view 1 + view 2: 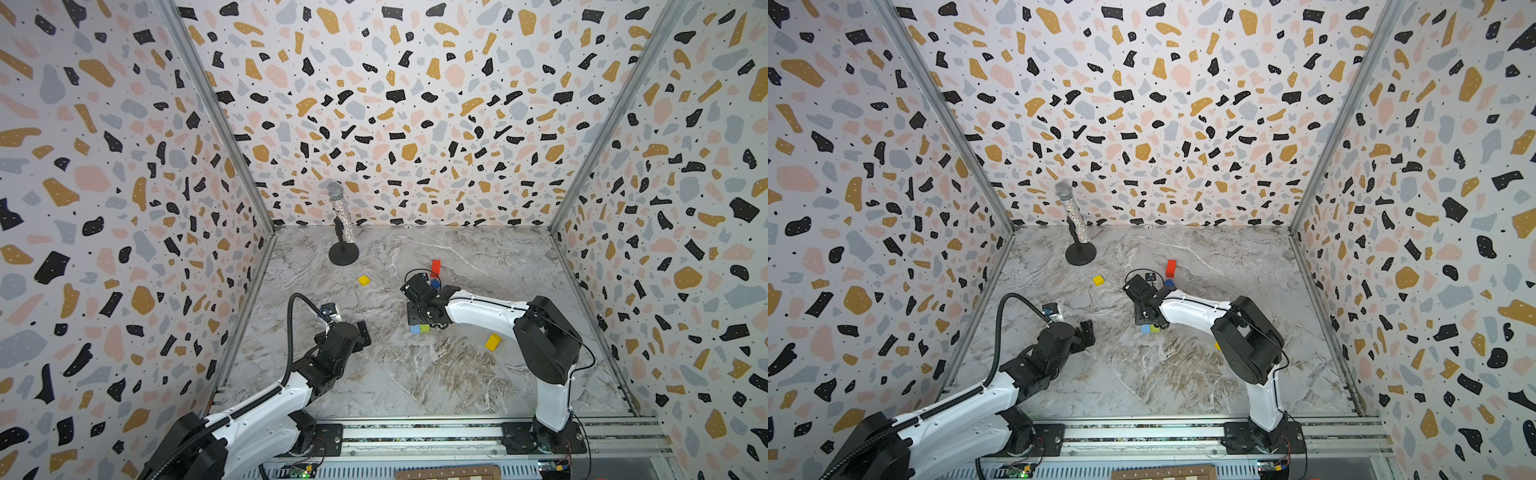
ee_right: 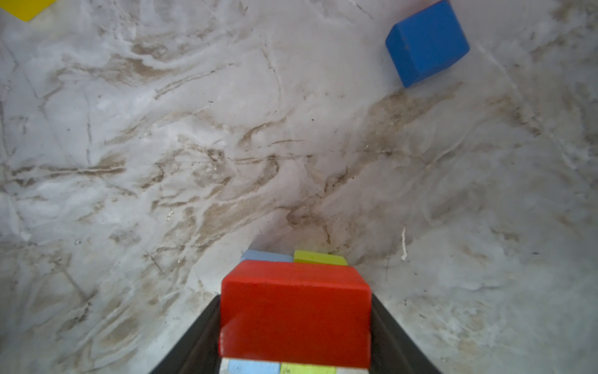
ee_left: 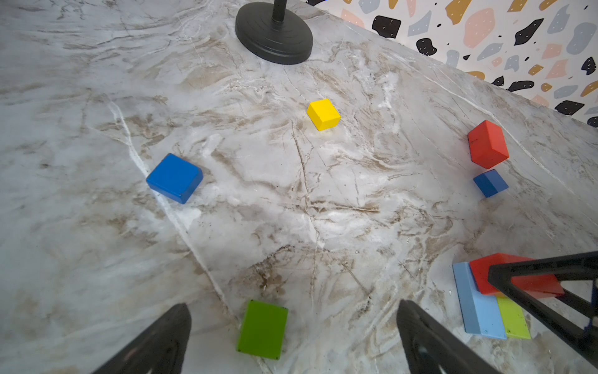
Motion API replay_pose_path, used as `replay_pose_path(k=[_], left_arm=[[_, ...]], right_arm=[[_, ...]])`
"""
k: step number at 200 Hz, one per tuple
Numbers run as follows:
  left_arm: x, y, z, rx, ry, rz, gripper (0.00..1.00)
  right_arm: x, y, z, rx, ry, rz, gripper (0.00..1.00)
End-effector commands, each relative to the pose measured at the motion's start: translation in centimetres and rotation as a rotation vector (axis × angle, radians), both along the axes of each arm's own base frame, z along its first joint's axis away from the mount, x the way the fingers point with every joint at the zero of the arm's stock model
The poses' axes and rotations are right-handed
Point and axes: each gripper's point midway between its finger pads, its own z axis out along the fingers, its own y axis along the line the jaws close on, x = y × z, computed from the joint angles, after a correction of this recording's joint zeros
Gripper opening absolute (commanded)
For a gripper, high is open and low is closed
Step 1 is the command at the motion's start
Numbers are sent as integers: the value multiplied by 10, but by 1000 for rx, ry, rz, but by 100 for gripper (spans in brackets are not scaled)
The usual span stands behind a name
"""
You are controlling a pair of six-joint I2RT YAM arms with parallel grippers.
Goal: Build the wood block tower
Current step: 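Lower the red brick across the tops of the light blue and lime bricks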
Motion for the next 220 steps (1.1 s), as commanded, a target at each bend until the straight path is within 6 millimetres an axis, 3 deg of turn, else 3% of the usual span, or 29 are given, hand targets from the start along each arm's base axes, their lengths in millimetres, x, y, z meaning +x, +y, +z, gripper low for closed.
replay_pose_path(k=[1, 153, 220], left_arm=[[2, 2, 5, 0, -25, 5, 100], [2, 3, 6, -1, -30, 10, 100], [2, 3, 6, 0, -31, 7, 100]], right_arm=[[4, 5, 16, 5, -23, 10, 51], [-5, 2, 3, -22, 10, 21, 52], [-4, 1, 10, -27, -7, 26, 67]])
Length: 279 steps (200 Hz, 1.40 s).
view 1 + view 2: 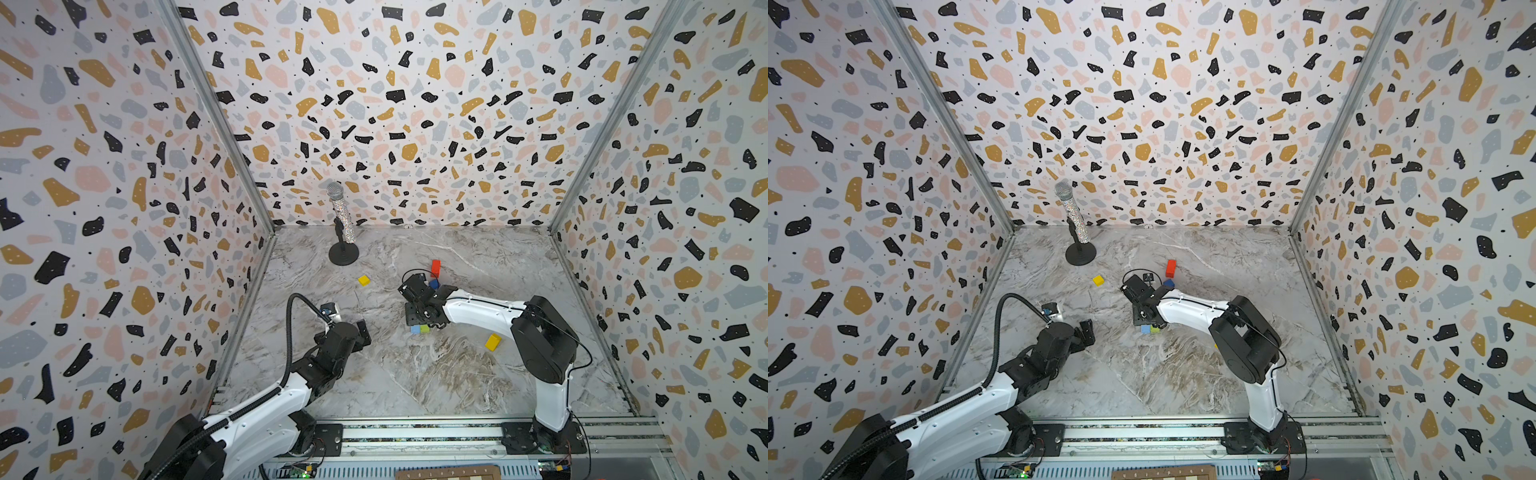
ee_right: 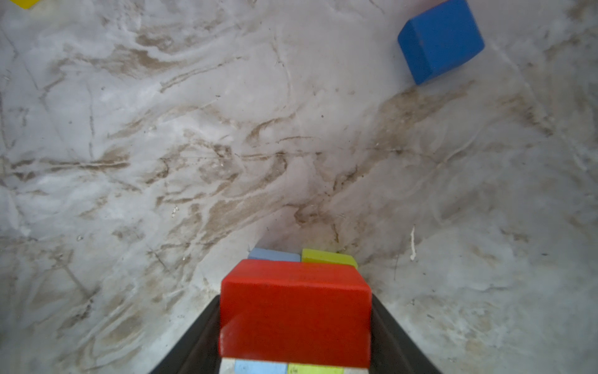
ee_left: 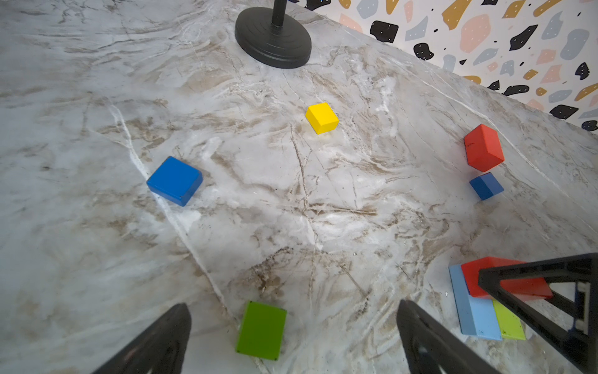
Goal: Build the wood block tower
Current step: 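Lower the red brick across the tops of the light blue and lime bricks, then open the right gripper and move it back toward the other red brick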
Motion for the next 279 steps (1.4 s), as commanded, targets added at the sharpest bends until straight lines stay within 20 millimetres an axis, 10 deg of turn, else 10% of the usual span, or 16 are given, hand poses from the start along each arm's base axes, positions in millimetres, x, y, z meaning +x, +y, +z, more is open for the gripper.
replay_pose_path(k=[1, 78, 172, 210, 279], left_arm=[[2, 2, 3, 5, -22, 6, 100], [1, -1, 3, 6, -15, -14, 100], [0, -2, -4, 32, -12, -41, 100], [1, -2, -6, 36, -7, -40, 100], [0, -3, -12, 57, 33, -44, 100]], right_arm=[[-2, -2, 14, -11, -18, 12, 67], [7, -4, 44, -27, -90, 33, 100], [67, -24, 123, -16, -272, 167, 100], [127, -61, 118, 47, -240, 96, 81], [210, -73, 67, 0, -185, 59, 84]])
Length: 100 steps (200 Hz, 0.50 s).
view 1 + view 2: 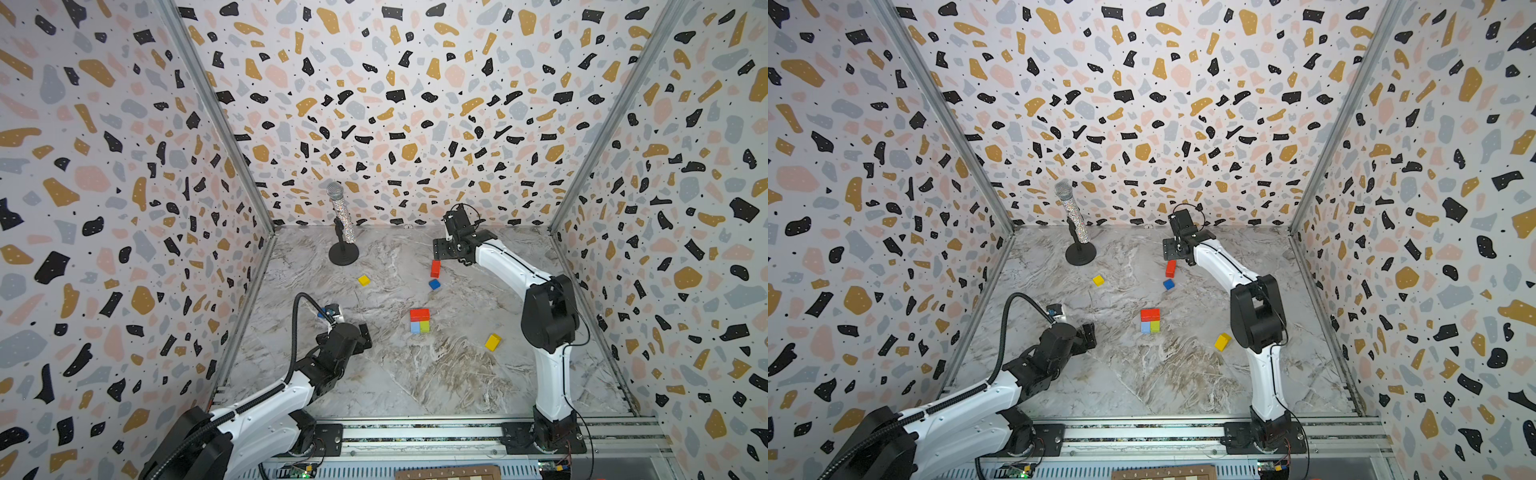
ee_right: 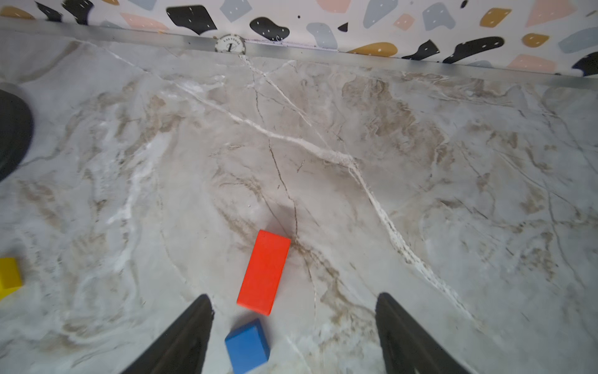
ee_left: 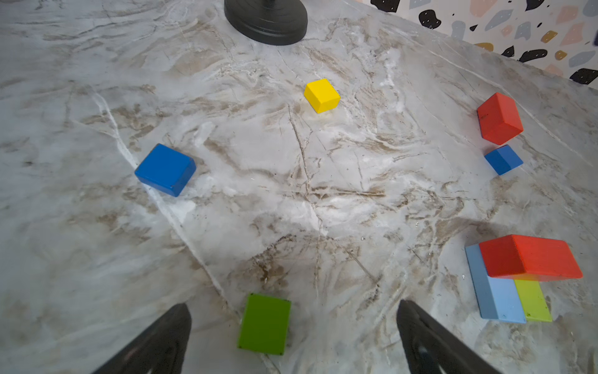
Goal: Build the wood block tower
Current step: 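Open the right gripper and move it back toward the other red brick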
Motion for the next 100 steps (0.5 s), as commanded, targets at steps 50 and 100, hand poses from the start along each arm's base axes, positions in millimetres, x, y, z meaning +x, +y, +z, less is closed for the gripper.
replay_pose_path(k=[50, 100], left_arm=[[4, 2, 7, 13, -17, 7, 100], [6, 3, 4, 33, 2, 17, 100]], right_arm=[[27, 19, -23, 10, 39, 65, 90], [26, 20, -48, 36, 83, 73, 70]])
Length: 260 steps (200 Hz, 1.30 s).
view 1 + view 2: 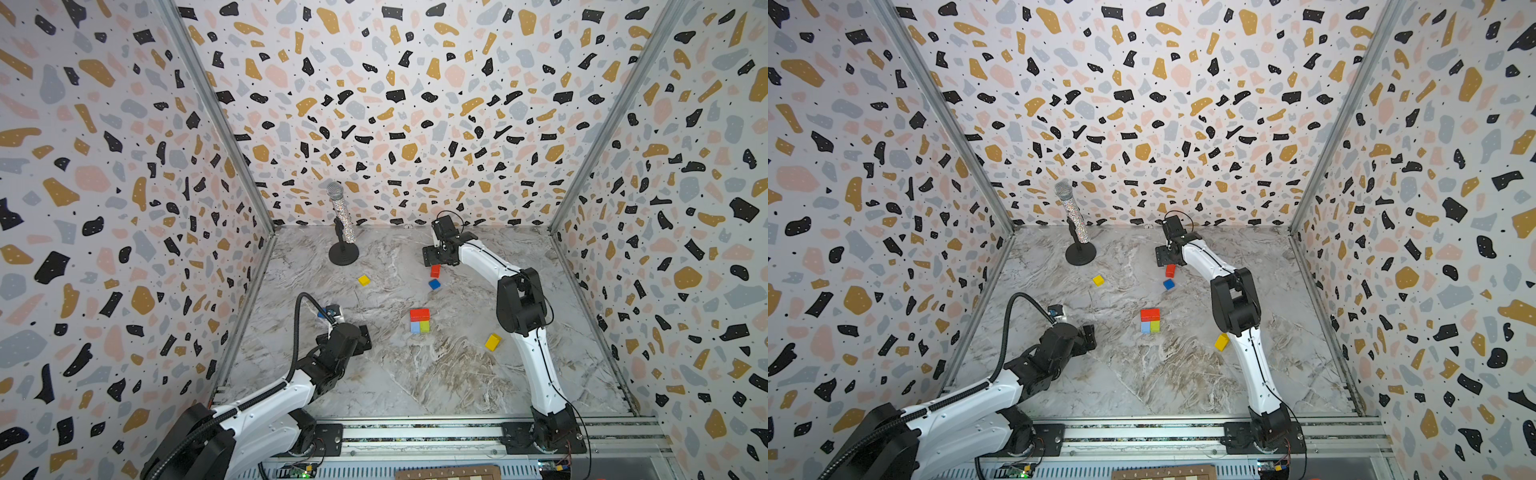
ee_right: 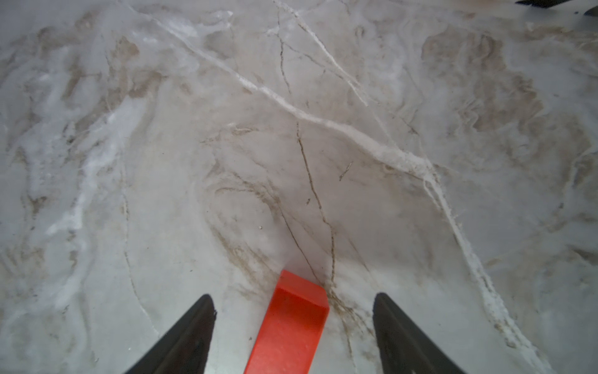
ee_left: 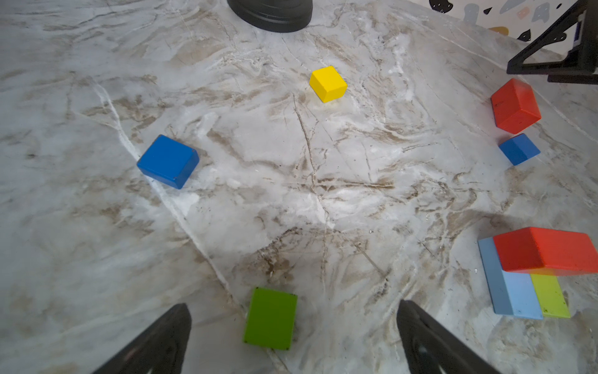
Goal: Build the wood block tower
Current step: 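Open the right gripper and move it back toward the other red brick, then close the right gripper on the second red brick and lift it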
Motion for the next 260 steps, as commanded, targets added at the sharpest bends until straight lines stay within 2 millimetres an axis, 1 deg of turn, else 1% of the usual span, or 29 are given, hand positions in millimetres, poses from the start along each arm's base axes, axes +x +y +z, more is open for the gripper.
replay_pose_path(k=[1, 34, 49, 91, 123, 150, 174, 178, 192, 215, 235, 260], left_arm=[[7, 1, 10, 14, -24, 15, 100], [10, 0, 17, 24, -28, 12, 100], [12, 0, 21, 28, -34, 15, 100], [11, -1, 28, 6, -38, 20, 100], [10, 0, 36, -12, -54, 25, 100], [8, 2, 45, -22, -70, 29, 100], [7, 4, 52, -26, -80, 34, 100], [7, 4, 54, -28, -83, 35, 100], [6, 6, 60, -31, -92, 41, 100], [4, 9, 68, -34, -105, 48, 100], [2, 16, 77, -17, -124, 66, 100], [-2, 23, 92, -12, -150, 84, 100]], right_arm=[[1, 2, 8, 27, 1, 12, 70], [-5, 7, -3, 44, 32, 27, 62], [-8, 11, -5, 45, 34, 35, 60], [-16, 17, -11, 39, 51, 50, 54], [-22, 19, -17, 35, 70, 61, 51], [-28, 24, -17, 27, 72, 80, 45], [-35, 32, -14, 11, 66, 110, 40], [-36, 34, -14, 13, 67, 118, 39], [-41, 43, -10, 26, 65, 144, 29], [-49, 56, -5, 41, 64, 183, 19], [-58, 70, 4, 48, 55, 228, 16], [-78, 102, 20, 71, 29, 339, 16]])
